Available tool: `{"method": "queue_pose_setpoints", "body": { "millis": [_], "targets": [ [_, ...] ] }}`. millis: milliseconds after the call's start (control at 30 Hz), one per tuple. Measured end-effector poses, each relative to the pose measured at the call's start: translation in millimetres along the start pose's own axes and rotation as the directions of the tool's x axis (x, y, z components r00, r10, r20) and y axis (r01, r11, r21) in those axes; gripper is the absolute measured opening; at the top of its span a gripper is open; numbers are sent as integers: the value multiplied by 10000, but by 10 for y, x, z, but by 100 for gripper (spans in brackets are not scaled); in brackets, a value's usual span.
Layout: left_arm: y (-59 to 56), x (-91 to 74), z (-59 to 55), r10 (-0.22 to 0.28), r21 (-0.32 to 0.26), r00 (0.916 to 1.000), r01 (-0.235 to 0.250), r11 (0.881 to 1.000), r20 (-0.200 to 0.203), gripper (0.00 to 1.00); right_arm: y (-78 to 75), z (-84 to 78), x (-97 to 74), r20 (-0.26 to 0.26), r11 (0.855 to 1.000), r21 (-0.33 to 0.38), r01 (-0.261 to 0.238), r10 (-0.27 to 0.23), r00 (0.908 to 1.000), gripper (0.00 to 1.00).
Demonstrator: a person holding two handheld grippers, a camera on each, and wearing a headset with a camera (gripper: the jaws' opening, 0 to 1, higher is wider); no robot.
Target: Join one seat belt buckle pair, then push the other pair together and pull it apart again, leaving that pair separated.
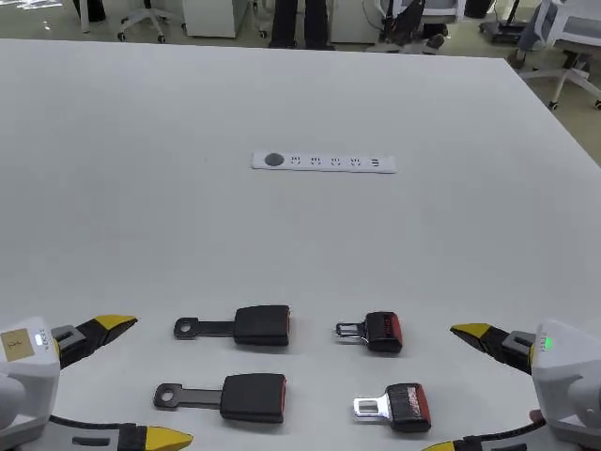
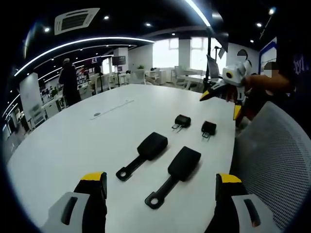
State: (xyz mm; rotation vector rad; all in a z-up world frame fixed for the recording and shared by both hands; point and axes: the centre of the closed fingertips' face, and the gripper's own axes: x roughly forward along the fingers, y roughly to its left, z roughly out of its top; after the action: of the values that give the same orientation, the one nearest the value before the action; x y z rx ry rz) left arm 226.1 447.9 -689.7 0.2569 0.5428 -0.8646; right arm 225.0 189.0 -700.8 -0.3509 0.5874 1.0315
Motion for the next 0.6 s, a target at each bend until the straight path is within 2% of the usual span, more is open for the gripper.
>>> {"method": "queue_pose_setpoints", "body": {
  "millis": [600],
  "targets": [
    [9, 3, -26, -73, 68, 10000, 74, 9999, -43, 94, -20, -41, -15, -123, 10000, -99, 4, -5, 9999, 95]
  ]
}}
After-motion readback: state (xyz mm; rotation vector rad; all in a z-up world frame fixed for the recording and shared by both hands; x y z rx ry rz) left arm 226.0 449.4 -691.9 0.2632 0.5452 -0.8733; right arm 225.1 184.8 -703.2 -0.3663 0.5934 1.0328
